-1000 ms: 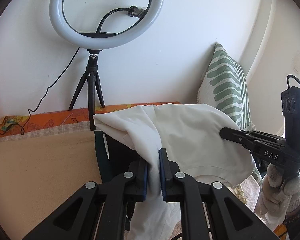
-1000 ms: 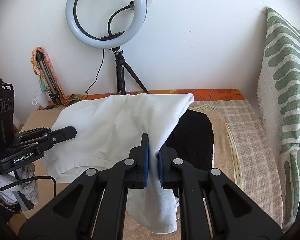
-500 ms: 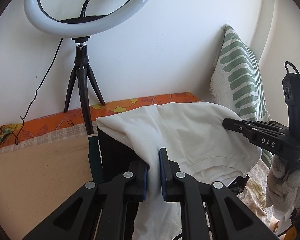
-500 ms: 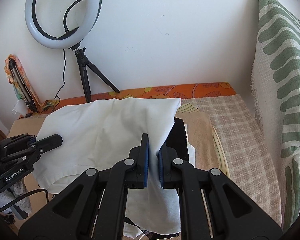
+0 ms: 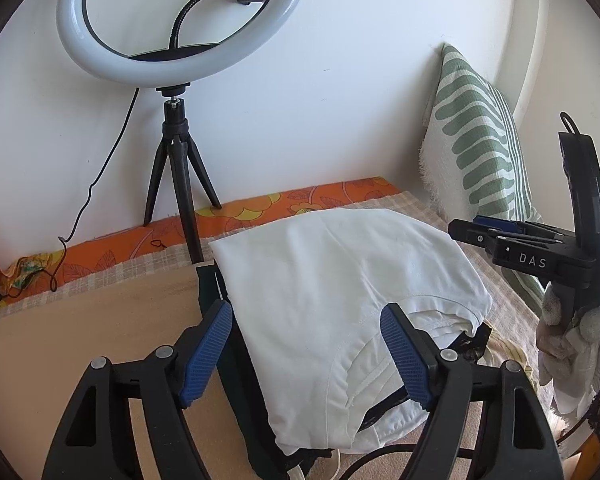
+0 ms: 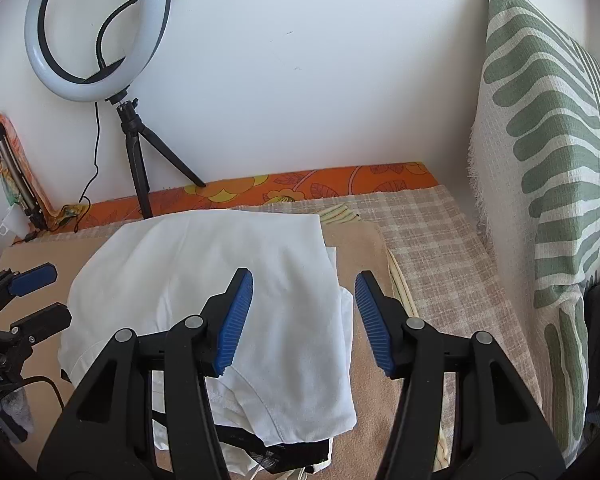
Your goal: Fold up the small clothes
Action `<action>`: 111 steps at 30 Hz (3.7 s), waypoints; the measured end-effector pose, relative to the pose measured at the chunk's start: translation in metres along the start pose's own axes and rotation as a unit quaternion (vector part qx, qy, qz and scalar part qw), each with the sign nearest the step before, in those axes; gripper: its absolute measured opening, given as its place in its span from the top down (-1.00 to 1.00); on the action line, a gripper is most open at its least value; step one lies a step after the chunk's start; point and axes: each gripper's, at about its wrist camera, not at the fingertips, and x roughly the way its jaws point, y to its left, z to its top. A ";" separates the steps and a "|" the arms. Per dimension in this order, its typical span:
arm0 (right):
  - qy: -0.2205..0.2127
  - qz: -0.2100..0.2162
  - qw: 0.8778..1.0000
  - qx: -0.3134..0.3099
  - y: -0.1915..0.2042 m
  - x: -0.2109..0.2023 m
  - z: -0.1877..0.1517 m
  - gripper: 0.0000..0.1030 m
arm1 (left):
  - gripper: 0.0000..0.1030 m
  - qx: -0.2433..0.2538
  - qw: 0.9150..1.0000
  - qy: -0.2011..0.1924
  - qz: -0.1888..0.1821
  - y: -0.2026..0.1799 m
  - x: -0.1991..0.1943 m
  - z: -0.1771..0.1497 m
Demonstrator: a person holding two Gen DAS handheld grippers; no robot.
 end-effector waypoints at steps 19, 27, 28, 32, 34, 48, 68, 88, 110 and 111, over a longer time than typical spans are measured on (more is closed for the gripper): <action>-0.049 0.000 0.999 -0.011 0.038 -0.076 -0.027 -0.57 | -0.82 0.013 0.999 -0.046 -0.005 -0.021 -0.085 -0.024; -0.069 -0.002 0.998 -0.004 0.057 -0.111 -0.050 -0.81 | -0.99 0.032 0.996 -0.077 0.010 -0.033 -0.127 -0.048; -0.071 -0.003 0.997 -0.002 0.058 -0.115 -0.053 -0.81 | -0.99 0.031 0.996 -0.079 0.014 -0.033 -0.131 -0.053; -0.076 -0.002 0.997 0.007 0.064 -0.128 -0.068 -0.81 | -0.99 0.022 0.997 -0.072 0.023 -0.036 -0.140 -0.072; -0.084 -0.009 0.996 0.008 0.067 -0.134 -0.077 -0.82 | -0.99 0.016 0.997 -0.061 0.033 -0.037 -0.142 -0.082; -0.087 -0.013 0.996 -0.006 0.091 -0.161 -0.121 -1.00 | -0.99 -0.017 0.998 -0.035 0.050 -0.039 -0.167 -0.129; -0.090 -0.018 0.995 0.032 0.094 -0.177 -0.154 -1.00 | -0.99 -0.011 0.998 -0.046 0.051 -0.042 -0.190 -0.141; -0.096 -0.017 0.995 0.024 0.096 -0.188 -0.152 -1.00 | -0.99 -0.017 0.997 -0.059 0.050 -0.042 -0.201 -0.139; -0.090 -0.012 0.996 0.018 0.094 -0.186 -0.151 -1.00 | -0.99 -0.022 0.997 -0.054 0.052 -0.045 -0.199 -0.140; -0.090 -0.012 0.996 0.019 0.093 -0.186 -0.152 -1.00 | -0.99 -0.022 0.997 -0.054 0.052 -0.044 -0.200 -0.140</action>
